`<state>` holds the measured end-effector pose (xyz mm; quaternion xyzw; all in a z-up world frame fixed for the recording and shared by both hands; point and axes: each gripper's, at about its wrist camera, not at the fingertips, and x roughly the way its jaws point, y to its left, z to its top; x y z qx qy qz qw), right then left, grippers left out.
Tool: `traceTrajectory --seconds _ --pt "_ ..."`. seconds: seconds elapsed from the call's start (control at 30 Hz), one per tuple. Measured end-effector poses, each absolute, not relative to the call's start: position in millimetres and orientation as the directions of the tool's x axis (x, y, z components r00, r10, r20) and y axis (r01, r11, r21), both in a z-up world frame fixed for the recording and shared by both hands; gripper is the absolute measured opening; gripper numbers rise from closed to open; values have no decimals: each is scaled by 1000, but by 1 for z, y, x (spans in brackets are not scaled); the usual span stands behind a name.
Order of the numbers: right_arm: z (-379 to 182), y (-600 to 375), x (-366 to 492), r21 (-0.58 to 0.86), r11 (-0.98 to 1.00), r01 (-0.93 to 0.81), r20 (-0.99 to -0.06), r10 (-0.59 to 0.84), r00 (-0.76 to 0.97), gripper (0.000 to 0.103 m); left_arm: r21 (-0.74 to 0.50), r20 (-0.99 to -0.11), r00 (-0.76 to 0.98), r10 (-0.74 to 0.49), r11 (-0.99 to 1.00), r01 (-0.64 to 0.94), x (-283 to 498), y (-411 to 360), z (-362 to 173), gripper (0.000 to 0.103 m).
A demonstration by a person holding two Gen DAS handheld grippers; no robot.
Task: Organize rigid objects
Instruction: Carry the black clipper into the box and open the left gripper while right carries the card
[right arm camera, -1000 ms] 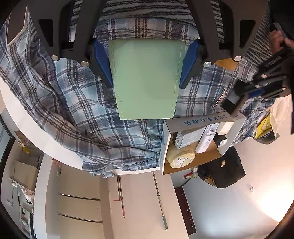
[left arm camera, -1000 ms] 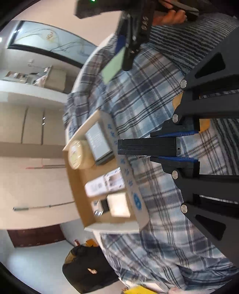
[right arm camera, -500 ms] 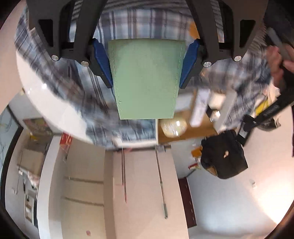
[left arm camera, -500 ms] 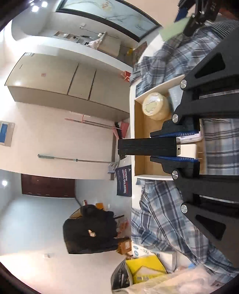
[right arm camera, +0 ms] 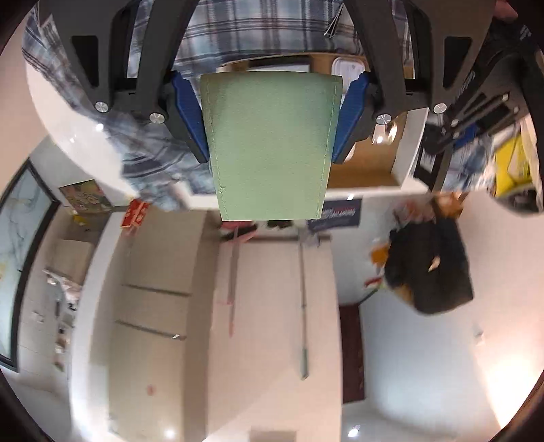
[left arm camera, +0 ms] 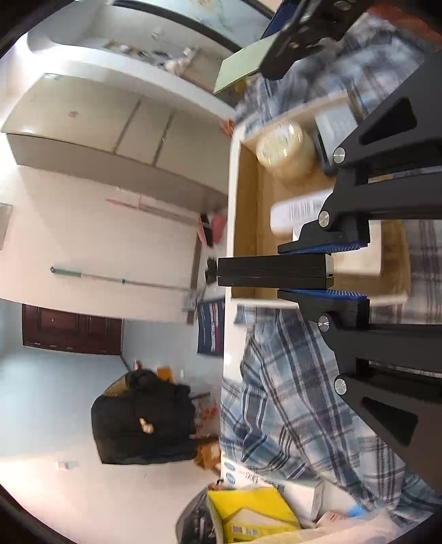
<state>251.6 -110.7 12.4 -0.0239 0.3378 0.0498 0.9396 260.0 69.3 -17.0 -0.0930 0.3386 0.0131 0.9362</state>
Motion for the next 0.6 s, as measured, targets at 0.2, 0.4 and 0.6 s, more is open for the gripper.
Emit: traceTrajectory --seconds 0.2,0.4,0.6 --pt "-18 -128 261 34 992 -120 -701 110 705 69 -141 -673 738 -39 987 -76 268 63 -37 19" --pt "-20 -140 268 86 991 -105 -730 134 671 69 -59 -684 729 15 995 -75 271 52 -47 19" --pt "-18 -138 267 73 991 -113 -734 130 667 69 -30 -702 711 37 996 -82 274 50 -55 19"
